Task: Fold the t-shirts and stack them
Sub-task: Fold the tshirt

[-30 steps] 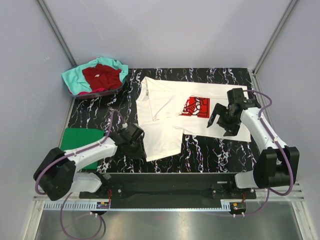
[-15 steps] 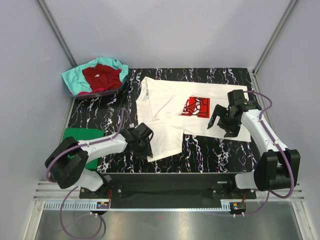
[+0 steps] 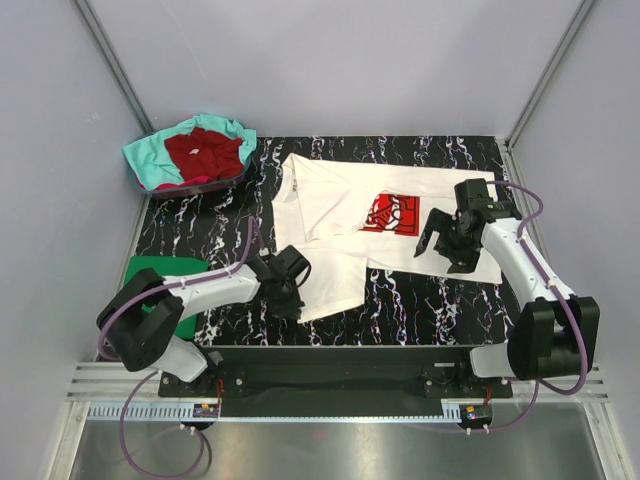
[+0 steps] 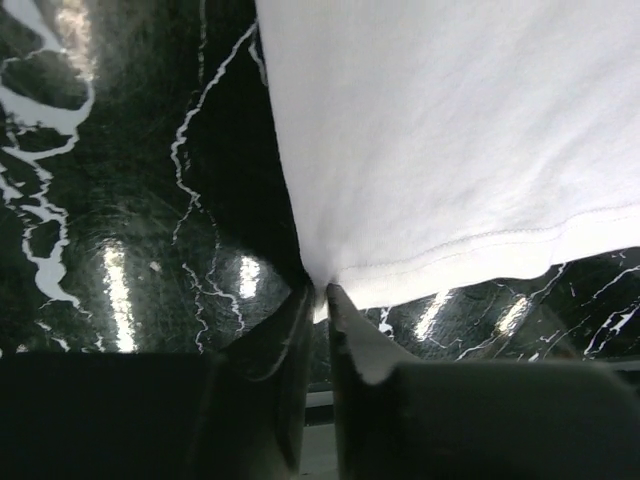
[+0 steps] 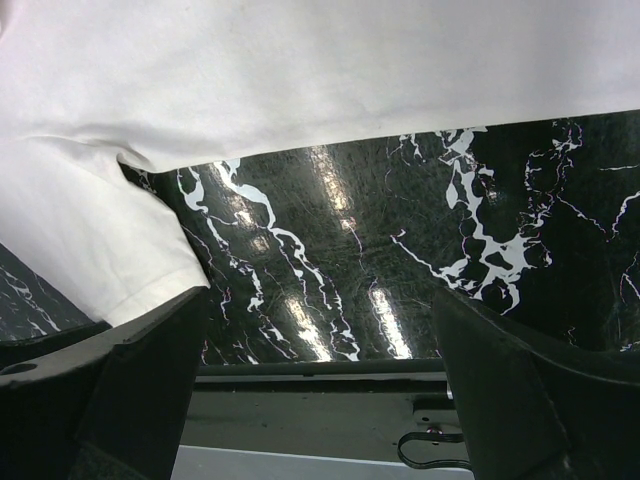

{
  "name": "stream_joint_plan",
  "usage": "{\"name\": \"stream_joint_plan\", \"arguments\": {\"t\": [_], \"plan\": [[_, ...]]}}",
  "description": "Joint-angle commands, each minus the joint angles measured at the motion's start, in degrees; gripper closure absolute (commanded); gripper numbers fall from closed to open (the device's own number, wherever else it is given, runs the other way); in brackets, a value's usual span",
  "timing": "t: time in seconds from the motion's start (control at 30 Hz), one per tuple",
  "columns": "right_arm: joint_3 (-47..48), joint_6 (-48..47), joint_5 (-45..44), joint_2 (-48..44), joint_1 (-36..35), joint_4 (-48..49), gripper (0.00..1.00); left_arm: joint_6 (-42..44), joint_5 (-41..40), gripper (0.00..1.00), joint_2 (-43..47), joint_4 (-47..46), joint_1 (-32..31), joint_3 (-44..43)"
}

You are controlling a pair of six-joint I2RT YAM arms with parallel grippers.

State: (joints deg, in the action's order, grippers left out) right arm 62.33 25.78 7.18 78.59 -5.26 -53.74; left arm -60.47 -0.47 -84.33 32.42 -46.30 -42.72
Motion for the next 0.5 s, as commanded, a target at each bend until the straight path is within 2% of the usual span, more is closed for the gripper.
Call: {"name": "stream_joint_plan", "arguments": {"t": [0.0,0.13,0.2,0.27,0.33,0.37,0.47], "plan": [[1.2,-0.2,-0.1,0.0,-0.3,0.1,0.0,1.6,-2.9,1.0,-4.2,-2.6,-0.1,0.7],[1.1,1.7,-3.2,0.5,0.0,-0.6,0.0,3.6,-6.2,1.0,-3.0,-0.6,0.4,-0.4],[0.6,3.4,-4.8,1.2,0.9,0.1,0.0,7.0,-8.9,1.0,-0.8,2.8,0.6,-2.6],[0.2,4.2,-8.5,2.1,2.0,1.0,0.05,12.2,-11.7,1.0,2.7,5.4,0.6,-4.6],[-0.7,5.9,-10.8,3.1,4.9,1.1,0.1,16.2,-10.7,1.0,4.7,5.4,0.6,-7.1],[-1.1,6.3,-11.0,3.8,7.0,1.5,0.16,18.1,-9.6,1.0,6.2,3.8,0.6,-7.5],[-2.9,8.0,-9.7,5.4,14.8,2.7,0.22,24.1,-5.3,1.0,7.1,0.0,0.6,-8.3]]}}
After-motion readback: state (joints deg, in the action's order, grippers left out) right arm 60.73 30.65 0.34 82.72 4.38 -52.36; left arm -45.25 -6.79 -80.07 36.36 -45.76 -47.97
